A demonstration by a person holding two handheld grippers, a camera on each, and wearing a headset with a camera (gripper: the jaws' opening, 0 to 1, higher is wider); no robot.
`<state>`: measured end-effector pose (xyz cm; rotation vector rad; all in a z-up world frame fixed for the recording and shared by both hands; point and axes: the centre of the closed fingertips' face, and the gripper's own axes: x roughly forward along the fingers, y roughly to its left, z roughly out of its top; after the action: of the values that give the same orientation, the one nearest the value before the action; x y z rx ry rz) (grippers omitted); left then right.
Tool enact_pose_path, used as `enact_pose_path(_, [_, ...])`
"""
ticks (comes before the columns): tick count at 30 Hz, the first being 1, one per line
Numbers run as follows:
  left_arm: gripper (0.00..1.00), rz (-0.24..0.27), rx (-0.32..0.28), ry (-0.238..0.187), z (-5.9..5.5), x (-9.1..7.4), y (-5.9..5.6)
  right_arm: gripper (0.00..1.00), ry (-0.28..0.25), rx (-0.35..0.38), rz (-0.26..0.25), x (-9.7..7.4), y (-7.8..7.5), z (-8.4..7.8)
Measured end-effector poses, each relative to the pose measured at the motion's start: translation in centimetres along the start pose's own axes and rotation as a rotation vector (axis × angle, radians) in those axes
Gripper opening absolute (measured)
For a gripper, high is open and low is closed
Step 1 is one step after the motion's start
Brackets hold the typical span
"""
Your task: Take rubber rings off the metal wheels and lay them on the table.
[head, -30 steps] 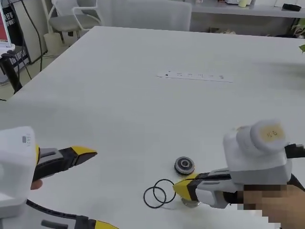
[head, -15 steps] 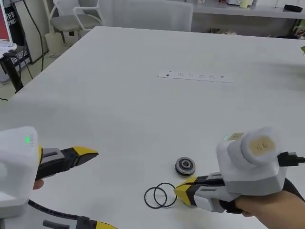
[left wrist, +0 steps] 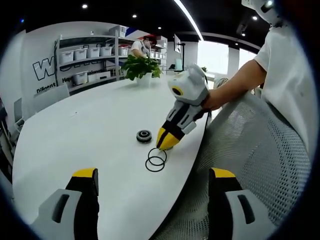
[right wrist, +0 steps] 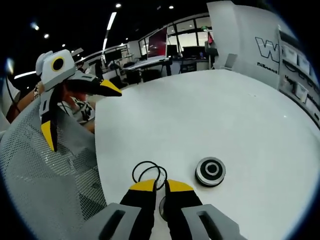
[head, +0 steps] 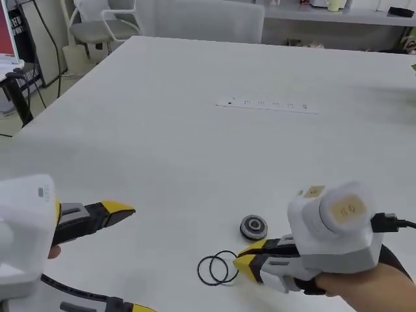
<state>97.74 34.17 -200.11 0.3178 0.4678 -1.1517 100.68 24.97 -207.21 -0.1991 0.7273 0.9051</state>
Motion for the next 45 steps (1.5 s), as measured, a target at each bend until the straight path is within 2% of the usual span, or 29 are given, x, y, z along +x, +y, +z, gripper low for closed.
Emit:
enact_pose_path(6, [0.9, -0.006, 0.003, 0.008, -0.1, 0.0, -0.1, 0.04, -0.004, 0.021, -0.01, -0.3, -0.5, 0.1])
enact_pose_path(9, [0.9, -0.002, 0.002, 0.001, 0.0, 0.0, 0.0, 0.05, -0.038, 0.026, -0.023, -0.8, -1.0, 1.1])
enact_pose_path(12, [0.9, -0.001, -0.006, -0.036, 0.7, -0.3, 0.1, 0.07, -0.076, 0.074, -0.027, -1.4, -1.5, 2.1])
enact_pose_path(14, [0.9, -0.004, -0.012, -0.055, 1.0, -0.4, 0.1, 0.09, -0.097, 0.073, -0.032, -1.9, -1.7, 2.7])
enact_pose_path(18, [0.91, -0.018, 0.003, -0.05, 1.2, -0.5, -0.1, 0.13, -0.146, 0.088, -0.043, -2.9, -2.1, 4.0])
enact_pose_path(19, [0.91, -0.023, 0.008, -0.048, 1.4, -0.5, -0.2, 0.14, -0.147, 0.084, -0.05, -3.1, -2.2, 4.2])
enact_pose_path(20, [0.92, -0.027, 0.011, -0.05, 1.5, -0.5, -0.2, 0.15, -0.144, 0.047, -0.092, -3.5, -2.8, 4.4])
enact_pose_path(21, [0.92, -0.033, 0.016, -0.05, 1.8, -0.6, -0.3, 0.15, -0.155, 0.012, -0.111, -3.9, -3.1, 4.7])
enact_pose_path(23, [0.92, -0.039, 0.027, -0.044, 2.0, -0.8, -0.2, 0.17, -0.177, 0.003, -0.122, -4.5, -3.1, 5.4])
enact_pose_path(25, [0.93, -0.039, 0.046, -0.041, 2.4, -1.0, 0.0, 0.2, -0.197, -0.003, -0.112, -5.3, -3.2, 6.0])
enact_pose_path(28, [0.93, -0.037, 0.062, -0.053, 3.5, -1.5, 0.5, 0.24, -0.242, -0.033, -0.121, -6.5, -3.5, 7.4])
enact_pose_path(31, [0.92, -0.036, 0.104, -0.071, 5.0, -1.9, 1.3, 0.22, -0.281, -0.05, -0.124, -8.1, -4.3, 8.9])
enact_pose_path(34, [0.9, -0.033, 0.14, -0.081, 6.4, -2.2, 2.0, 0.29, -0.321, -0.071, -0.132, -9.2, -5.1, 10.3])
enact_pose_path(40, [0.9, -0.031, 0.197, -0.094, 8.7, -2.0, 3.5, 0.3, -0.339, -0.137, -0.128, -10.5, -6.1, 11.6])
enact_pose_path(43, [0.9, -0.05, 0.221, -0.104, 9.7, -1.8, 3.7, 0.33, -0.33, -0.155, -0.12, -10.7, -6.6, 11.6])
enact_pose_path(45, [0.9, -0.061, 0.236, -0.107, 10.4, -1.5, 3.9, 0.32, -0.32, -0.164, -0.107, -10.7, -6.8, 11.4])
